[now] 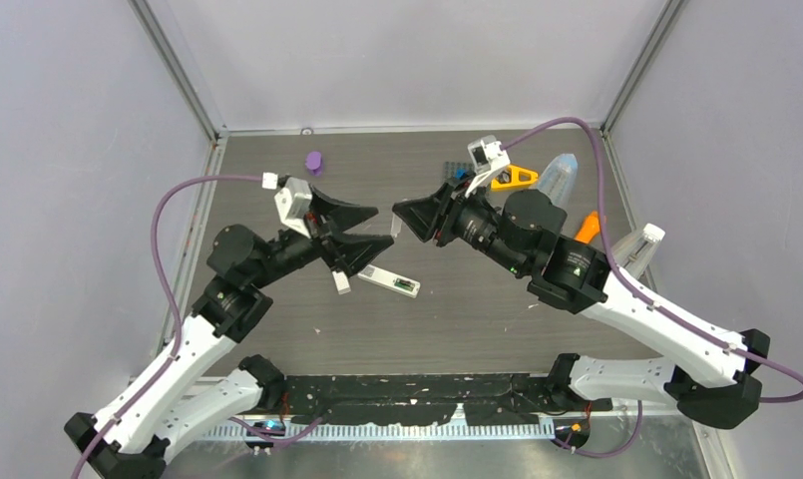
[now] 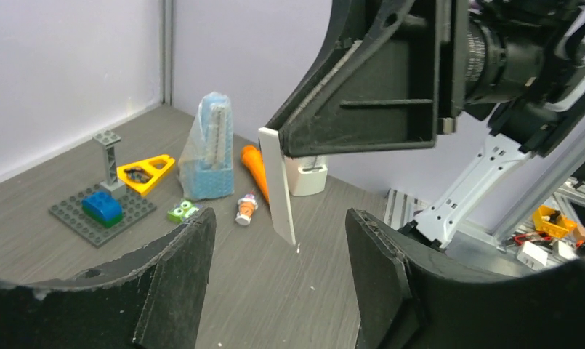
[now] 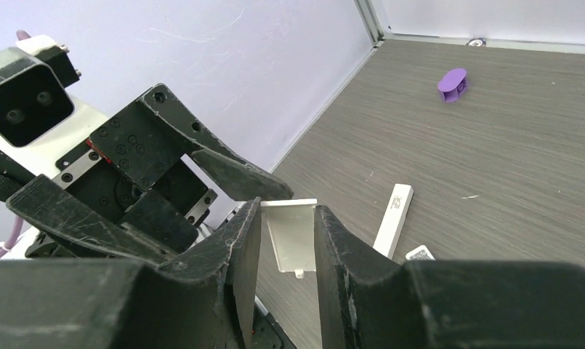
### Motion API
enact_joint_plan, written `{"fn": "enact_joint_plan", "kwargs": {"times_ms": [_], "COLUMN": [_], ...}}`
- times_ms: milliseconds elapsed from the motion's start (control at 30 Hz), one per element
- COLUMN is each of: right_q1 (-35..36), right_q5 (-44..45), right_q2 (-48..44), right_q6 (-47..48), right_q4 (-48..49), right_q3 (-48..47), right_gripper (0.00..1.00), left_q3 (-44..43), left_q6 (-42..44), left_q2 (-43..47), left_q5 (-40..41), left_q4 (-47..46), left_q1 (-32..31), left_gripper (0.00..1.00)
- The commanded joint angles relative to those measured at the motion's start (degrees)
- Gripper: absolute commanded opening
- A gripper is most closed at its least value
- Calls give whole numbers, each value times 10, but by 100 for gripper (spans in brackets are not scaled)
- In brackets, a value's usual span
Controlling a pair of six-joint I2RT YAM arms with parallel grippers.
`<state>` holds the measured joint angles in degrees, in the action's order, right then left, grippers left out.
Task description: Load the batteries into the remote control
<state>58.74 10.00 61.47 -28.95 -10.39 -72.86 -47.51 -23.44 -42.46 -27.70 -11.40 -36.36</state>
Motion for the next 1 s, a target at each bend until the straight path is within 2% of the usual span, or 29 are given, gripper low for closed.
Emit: {"fn": "enact_joint_plan", "kwargs": {"times_ms": [0, 467, 767, 900, 967], "right_q1": [0, 2, 3, 3, 3], "right_q5": [21, 45, 50, 52, 52], "right_q2": [9, 33, 42, 44, 44], "right_q6": [-19, 5, 7, 7, 7], "right_q4": [17, 31, 40, 41, 43], "right_q3": [-21, -23, -26, -30, -30], "right_gripper": [30, 30, 30, 30, 30], "left_q3": [-47, -63, -79, -81, -83], "left_q6": [30, -1, 10, 18, 20], "left_q2": [-30, -91, -117, -125, -129], "left_q5": [-11, -36, -44, -49, -48], "left_q4": [21, 17, 36, 47, 51], "left_q1": [0, -8, -10, -9, -9], "left_gripper": [65, 43, 22, 17, 10]}}
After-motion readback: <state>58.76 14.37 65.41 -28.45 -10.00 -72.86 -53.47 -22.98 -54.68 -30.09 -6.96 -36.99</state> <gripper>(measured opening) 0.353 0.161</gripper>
